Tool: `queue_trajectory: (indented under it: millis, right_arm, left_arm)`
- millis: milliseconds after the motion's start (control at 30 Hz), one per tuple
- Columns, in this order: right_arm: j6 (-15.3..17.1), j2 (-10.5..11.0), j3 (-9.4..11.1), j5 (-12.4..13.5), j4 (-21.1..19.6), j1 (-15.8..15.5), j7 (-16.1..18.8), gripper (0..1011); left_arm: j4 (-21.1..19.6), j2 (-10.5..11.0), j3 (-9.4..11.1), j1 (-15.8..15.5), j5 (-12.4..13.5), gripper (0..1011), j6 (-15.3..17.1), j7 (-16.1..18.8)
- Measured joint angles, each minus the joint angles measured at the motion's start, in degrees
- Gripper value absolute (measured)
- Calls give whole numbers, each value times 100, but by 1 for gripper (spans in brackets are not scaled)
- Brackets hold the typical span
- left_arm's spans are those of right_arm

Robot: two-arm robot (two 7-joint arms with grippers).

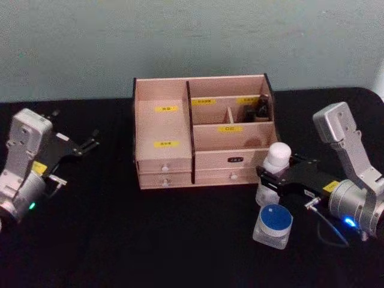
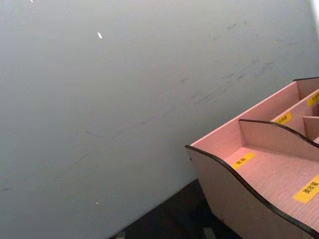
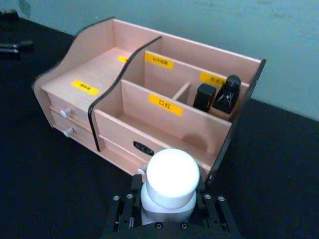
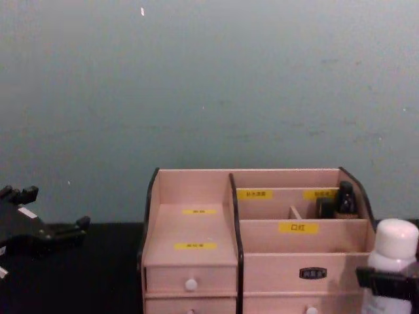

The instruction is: Pick up the facial cleanser and watermelon frost from the table and place them into the tiered storage box.

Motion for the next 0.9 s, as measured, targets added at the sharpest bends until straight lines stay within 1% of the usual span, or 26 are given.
queue_trajectory:
  millis: [200, 300, 433, 533, 667, 900]
  right_arm:
    - [79, 18, 110, 52, -221, -22, 91, 604]
    - [197, 62, 192, 105, -407, -21, 131, 604]
    - [293, 97, 243, 151, -535, 23, 168, 604]
    - [415, 121, 284, 229, -618, 121, 214, 604]
    - [571, 126, 299, 354, -652, 366, 263, 604]
    - [702, 54, 173, 481, -495, 856, 290, 604]
  left_arm:
    - [0, 0, 0, 0, 0, 1001, 0, 0]
    - [0, 0, 0, 0, 0, 1001, 0, 0]
    - [0, 0, 0, 0, 0, 1001, 0, 0]
    - [0, 0, 0, 0, 0, 1001, 0, 0]
    - [0, 0, 0, 0, 0, 1001, 0, 0]
    - [0, 0, 0, 0, 0, 1001, 0, 0]
